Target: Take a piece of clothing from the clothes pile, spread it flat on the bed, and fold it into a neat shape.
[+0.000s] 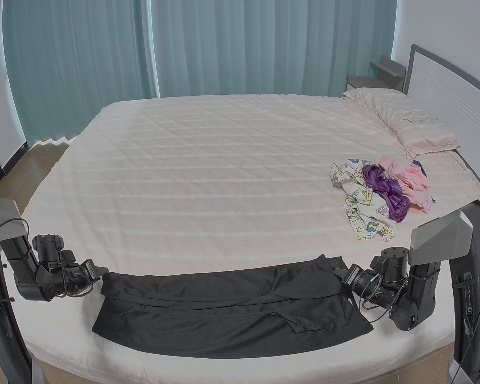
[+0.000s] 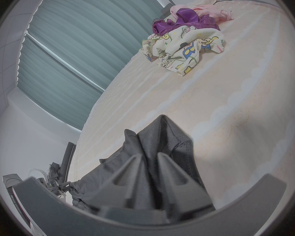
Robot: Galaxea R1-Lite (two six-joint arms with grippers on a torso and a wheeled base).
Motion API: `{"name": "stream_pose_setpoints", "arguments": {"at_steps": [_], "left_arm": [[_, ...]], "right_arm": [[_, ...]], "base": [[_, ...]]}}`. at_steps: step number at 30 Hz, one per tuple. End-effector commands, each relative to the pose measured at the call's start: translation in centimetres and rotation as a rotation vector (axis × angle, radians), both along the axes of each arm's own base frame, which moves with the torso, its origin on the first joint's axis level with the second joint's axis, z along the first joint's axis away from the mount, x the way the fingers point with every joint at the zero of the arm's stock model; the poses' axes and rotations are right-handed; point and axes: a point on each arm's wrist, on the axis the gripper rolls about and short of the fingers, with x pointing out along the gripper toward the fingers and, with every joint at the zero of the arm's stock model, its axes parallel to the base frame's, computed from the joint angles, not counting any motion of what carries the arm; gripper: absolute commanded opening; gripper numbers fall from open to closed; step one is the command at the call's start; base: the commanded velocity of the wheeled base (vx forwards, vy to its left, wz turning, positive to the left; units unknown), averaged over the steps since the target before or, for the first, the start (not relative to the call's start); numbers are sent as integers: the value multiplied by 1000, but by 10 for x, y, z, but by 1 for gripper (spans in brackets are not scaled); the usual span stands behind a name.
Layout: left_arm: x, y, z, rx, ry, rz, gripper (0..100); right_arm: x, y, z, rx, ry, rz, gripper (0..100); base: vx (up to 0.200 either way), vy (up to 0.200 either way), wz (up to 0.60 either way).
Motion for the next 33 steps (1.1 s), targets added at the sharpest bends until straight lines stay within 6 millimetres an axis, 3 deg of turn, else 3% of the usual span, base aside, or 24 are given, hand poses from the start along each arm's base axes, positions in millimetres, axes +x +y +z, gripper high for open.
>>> {"name": "stream_pose_setpoints", "arguments": {"at_steps": [1, 9, 12, 20, 33], "left_arm": [[1, 1, -4, -4, 12, 5, 100], [-25, 15, 12, -35, 29, 45, 100], [-50, 14, 22, -81, 28, -21, 100], [-102, -6, 5, 53, 141, -227, 100], [-110, -21, 1, 87, 194, -285, 100]], "right_arm": [[-3, -1, -2, -6, 11, 3, 100], [-3, -8, 4, -2, -5, -24, 100], [-3, -9, 5, -1, -8, -27, 100], [-4, -9, 7, 2, -9, -27, 100], [-4, -9, 8, 4, -11, -26, 100]], "base": [[0, 0, 0], [0, 0, 0], [0, 0, 0], [0, 0, 0], [0, 0, 0]]}}
